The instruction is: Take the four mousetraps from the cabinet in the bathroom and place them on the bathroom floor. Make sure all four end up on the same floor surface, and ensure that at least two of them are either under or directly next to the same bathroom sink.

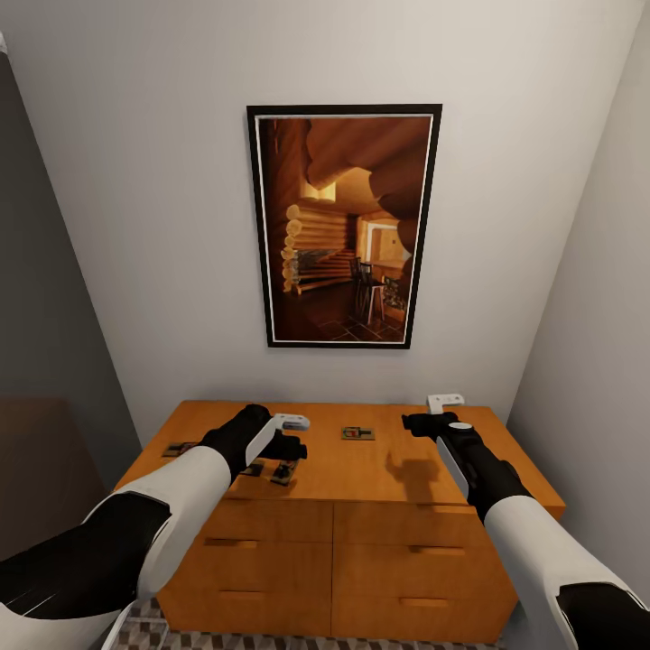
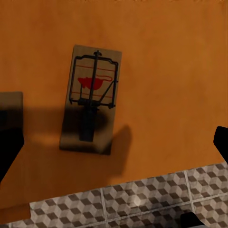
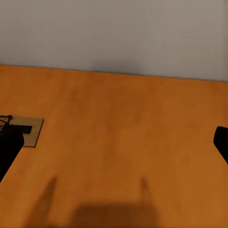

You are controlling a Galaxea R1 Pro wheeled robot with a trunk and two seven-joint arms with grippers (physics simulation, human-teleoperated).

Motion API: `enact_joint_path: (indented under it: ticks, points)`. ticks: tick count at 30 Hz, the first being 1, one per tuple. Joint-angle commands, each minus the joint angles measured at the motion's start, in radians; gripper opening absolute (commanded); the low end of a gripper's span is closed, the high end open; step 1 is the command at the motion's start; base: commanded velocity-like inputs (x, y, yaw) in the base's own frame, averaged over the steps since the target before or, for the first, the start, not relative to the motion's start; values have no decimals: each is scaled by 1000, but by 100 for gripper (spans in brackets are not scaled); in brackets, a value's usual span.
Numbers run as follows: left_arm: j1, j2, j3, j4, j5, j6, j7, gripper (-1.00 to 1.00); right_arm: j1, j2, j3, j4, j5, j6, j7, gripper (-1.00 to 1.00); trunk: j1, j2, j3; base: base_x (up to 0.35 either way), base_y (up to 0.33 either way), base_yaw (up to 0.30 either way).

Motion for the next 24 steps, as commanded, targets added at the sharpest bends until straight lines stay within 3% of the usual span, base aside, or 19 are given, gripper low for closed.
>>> enact_joint_path:
  ticks: [1, 24]
  points:
    - [0, 0, 0, 0, 0, 0, 0, 100, 0, 0, 0, 0, 0, 0, 0, 100, 0, 0, 0, 0, 0, 0]
    - [0, 0, 0, -2, -1, -1, 0, 100, 0, 0, 3, 0, -1, 0, 0, 100, 0, 0, 0, 0, 0, 0]
